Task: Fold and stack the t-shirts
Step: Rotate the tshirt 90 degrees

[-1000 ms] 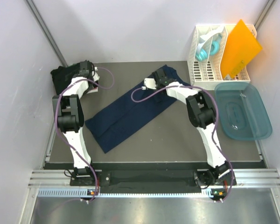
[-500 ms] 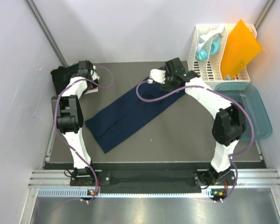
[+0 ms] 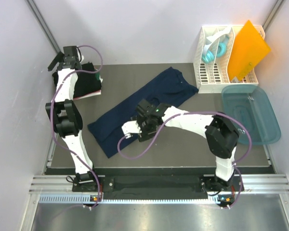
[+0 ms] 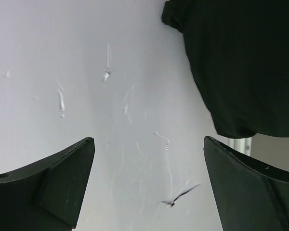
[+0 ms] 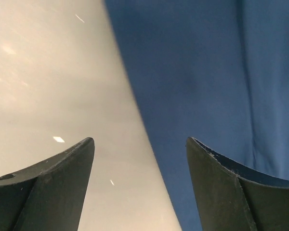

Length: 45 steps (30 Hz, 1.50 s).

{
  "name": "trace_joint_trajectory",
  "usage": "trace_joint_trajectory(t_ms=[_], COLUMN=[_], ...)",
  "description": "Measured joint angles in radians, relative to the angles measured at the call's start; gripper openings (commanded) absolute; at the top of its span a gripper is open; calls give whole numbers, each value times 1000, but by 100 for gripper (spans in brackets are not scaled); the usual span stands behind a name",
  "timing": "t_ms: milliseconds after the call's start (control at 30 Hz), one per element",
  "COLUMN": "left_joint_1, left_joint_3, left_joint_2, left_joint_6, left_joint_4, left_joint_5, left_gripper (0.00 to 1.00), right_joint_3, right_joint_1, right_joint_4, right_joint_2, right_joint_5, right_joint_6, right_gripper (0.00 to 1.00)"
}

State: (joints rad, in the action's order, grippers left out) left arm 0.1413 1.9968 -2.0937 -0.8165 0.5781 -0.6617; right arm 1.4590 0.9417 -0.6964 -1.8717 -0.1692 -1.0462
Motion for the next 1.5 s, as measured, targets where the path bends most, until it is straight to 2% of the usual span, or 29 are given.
trace_joint_trajectory(t_ms=[167, 333, 467, 600, 700, 733, 767, 800, 1033, 1300, 1500], left_joint_1=[-5, -11, -13, -13, -13, -13, -13, -13, -13, -13, -18], left_joint_3=[29, 28, -23, -75, -80, -80, -80, -80, -110, -117, -37], left_joint_2=[-5, -2, 44, 114, 155, 164, 173, 180, 199, 195, 149], left_joint_6=[81, 148, 177, 179, 185, 187, 193, 199, 239, 258, 261], left_joint_4=[96, 188, 220, 238, 240, 240, 242, 244, 255, 265, 285], left_joint_5=[47, 71, 74, 73, 74, 76, 79, 84, 126, 150, 153], left_gripper=[99, 99, 99, 99, 99, 99, 99, 99, 99, 99, 99], right_joint_3=[-2, -24, -2, 62, 80, 89, 101, 109, 56, -160, -289], right_joint_1=[67, 124, 134, 143, 161, 168, 174, 179, 182, 156, 109], right_joint_4=[11, 108, 154, 218, 256, 270, 273, 272, 265, 61, -50], right_joint_2=[-37, -88, -162, -203, -234, -243, -256, -271, -239, -45, 57], right_joint_5=[-39, -45, -47, -37, -20, -15, -9, -8, -20, -87, -95], right_joint_6=[2, 0, 6, 11, 11, 12, 14, 13, 18, 20, 13], right_gripper=[77, 75, 74, 68, 40, 14, 3, 0, 0, 0, 0])
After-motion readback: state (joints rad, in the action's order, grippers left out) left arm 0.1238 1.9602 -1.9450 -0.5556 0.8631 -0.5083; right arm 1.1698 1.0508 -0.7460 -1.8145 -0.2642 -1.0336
